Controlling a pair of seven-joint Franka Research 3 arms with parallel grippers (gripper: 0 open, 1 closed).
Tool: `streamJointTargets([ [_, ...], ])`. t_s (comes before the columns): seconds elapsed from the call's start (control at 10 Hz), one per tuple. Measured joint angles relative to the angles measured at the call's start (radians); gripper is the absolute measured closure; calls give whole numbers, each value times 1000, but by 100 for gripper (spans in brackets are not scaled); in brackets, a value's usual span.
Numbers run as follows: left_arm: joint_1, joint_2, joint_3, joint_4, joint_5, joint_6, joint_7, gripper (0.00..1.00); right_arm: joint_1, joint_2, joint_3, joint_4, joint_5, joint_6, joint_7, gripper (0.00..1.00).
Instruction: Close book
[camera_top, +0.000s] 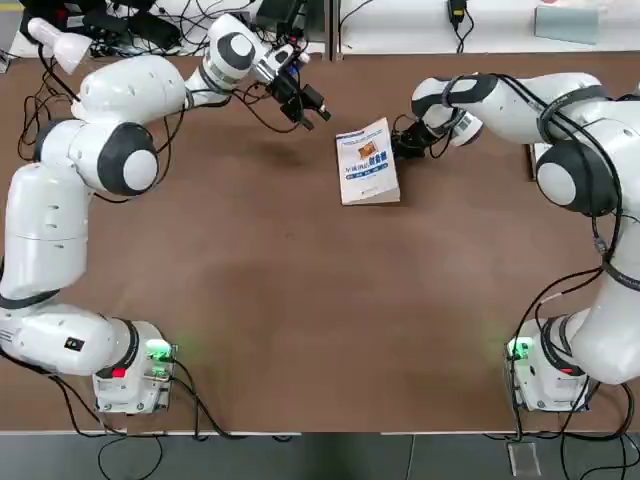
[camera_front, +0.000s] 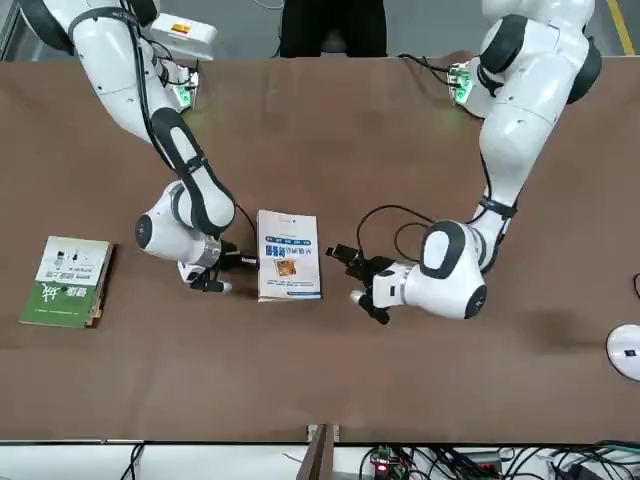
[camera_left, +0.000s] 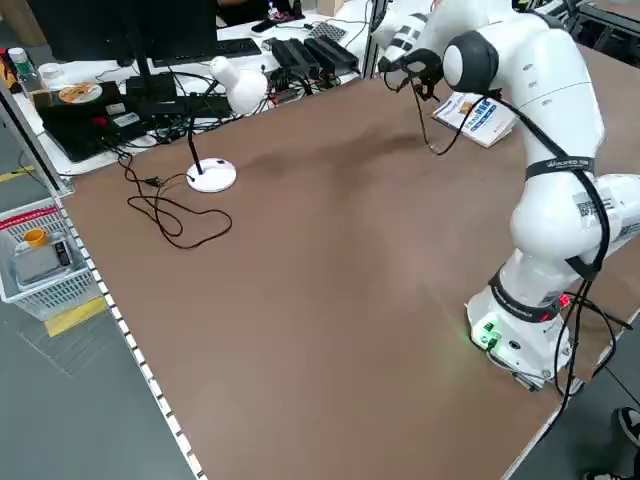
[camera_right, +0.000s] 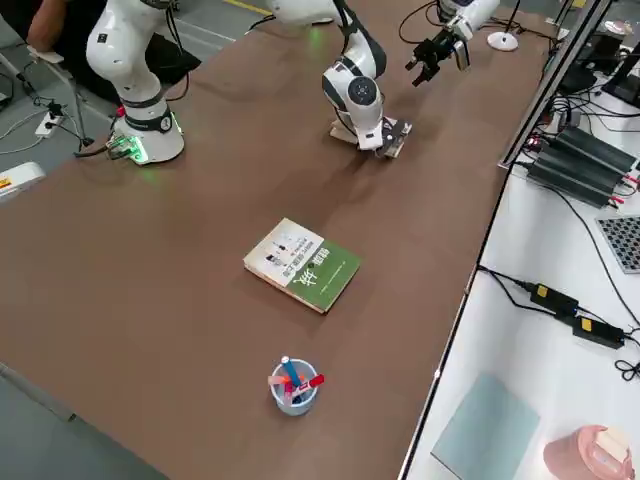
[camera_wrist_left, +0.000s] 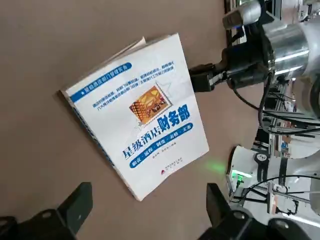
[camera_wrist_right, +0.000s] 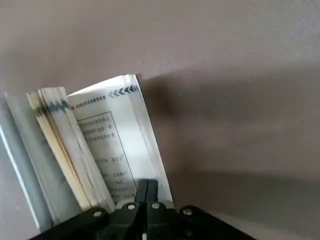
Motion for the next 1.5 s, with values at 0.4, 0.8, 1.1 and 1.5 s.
streamJointTargets([
  [0.4,-6,-65,19,1,68,-4,-68,0,0,0,0,0,0,-2,0,99],
  [0.8,-9,-141,20,1,171,-7,-152,0,-10,-2,-5,9,0,-48,-1,99],
  [1.1,-9,-201,23,1,259,-7,-203,0,-36,-36,-9,31,0,-120,-2,99],
  [1.5,-9,-278,46,1,338,-43,-287,0,-75,-106,-12,36,-27,-173,-18,99],
])
